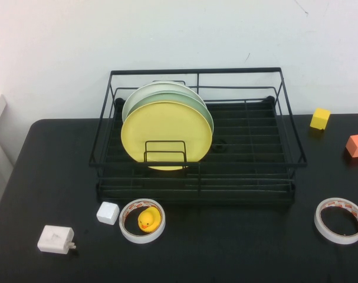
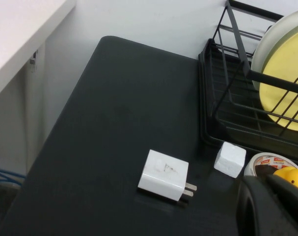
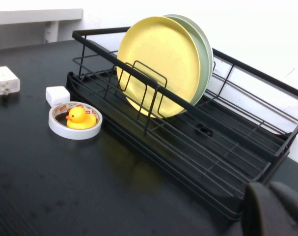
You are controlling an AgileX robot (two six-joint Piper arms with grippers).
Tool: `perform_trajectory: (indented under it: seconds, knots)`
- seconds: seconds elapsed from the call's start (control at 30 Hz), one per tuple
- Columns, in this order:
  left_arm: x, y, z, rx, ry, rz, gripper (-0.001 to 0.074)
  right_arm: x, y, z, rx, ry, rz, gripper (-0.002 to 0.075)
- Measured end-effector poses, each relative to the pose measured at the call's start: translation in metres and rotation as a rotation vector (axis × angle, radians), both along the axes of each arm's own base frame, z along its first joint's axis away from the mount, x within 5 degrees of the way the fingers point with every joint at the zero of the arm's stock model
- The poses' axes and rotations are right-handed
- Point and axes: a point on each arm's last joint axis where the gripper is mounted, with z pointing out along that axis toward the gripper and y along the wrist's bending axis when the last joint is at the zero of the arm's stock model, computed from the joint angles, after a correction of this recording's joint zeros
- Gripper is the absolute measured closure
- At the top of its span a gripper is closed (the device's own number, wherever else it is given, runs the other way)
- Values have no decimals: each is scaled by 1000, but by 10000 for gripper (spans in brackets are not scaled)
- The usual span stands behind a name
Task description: Place plate on rack
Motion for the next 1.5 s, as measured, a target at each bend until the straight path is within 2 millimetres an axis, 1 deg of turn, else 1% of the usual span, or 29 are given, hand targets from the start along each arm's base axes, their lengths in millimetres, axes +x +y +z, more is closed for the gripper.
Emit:
perform_trajectory:
  seconds: [1.5]
  knots:
    - [0, -1, 0, -30, 1, -3, 736, 0, 0, 0, 0, 0, 0, 728]
